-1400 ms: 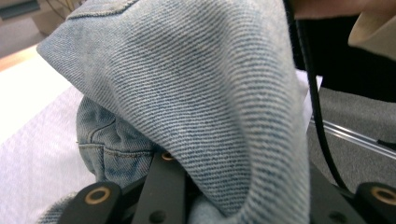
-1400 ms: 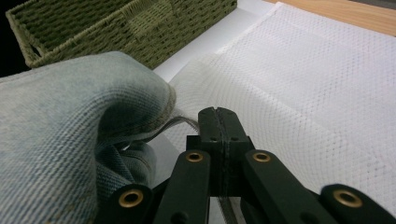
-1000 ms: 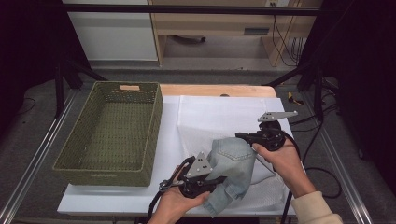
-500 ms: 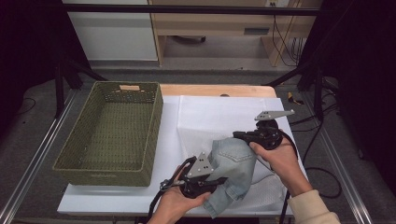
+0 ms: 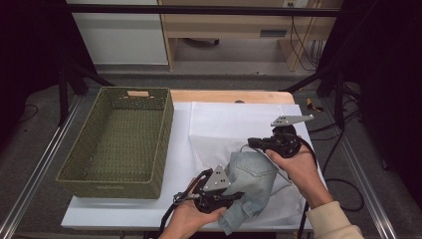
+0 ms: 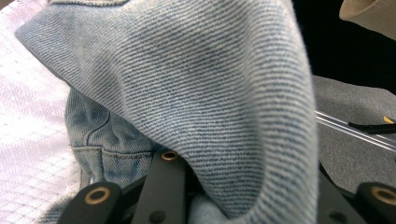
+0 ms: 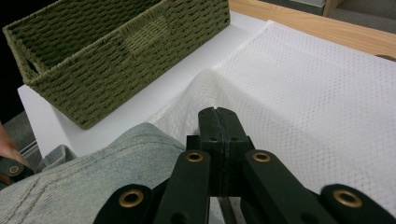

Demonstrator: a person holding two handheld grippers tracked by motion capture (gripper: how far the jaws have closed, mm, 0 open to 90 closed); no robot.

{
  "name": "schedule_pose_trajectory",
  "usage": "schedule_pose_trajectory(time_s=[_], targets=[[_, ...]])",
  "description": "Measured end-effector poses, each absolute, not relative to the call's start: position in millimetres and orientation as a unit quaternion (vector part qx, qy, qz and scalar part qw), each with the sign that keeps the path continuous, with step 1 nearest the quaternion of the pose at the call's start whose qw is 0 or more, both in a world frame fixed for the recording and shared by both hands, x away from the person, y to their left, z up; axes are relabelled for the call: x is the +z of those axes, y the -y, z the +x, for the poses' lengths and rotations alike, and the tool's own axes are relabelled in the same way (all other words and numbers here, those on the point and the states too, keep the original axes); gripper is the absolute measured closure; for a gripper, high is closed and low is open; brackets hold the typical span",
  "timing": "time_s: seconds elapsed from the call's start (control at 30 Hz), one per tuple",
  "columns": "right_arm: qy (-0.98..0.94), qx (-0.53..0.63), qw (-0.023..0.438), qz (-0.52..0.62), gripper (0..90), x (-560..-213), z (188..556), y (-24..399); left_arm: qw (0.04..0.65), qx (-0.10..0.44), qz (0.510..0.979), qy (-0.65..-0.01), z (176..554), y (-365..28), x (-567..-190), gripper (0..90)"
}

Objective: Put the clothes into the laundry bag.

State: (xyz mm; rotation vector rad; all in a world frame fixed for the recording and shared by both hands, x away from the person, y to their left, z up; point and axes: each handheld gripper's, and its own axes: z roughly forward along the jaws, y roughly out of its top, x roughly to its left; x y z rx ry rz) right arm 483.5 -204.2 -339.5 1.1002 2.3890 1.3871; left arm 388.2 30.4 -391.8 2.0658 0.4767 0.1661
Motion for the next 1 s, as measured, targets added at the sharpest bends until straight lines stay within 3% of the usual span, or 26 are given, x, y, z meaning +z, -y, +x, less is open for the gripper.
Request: schedule_pose_trajectory(time_s=[0.4,1.0], targets=[[-0.798,0.468,0.085,0.370,90.0,-338.4,483.8,206.1,0.494,0.077,0.845,-0.188,389.7,-27.6,-376.6,73.7],[-0.793,0.479,0.093,0.364,90.0,-334.0,482.7,211.9,0.478,0.054,0.854,-0.199,399.1,-19.9,-391.2,73.6]])
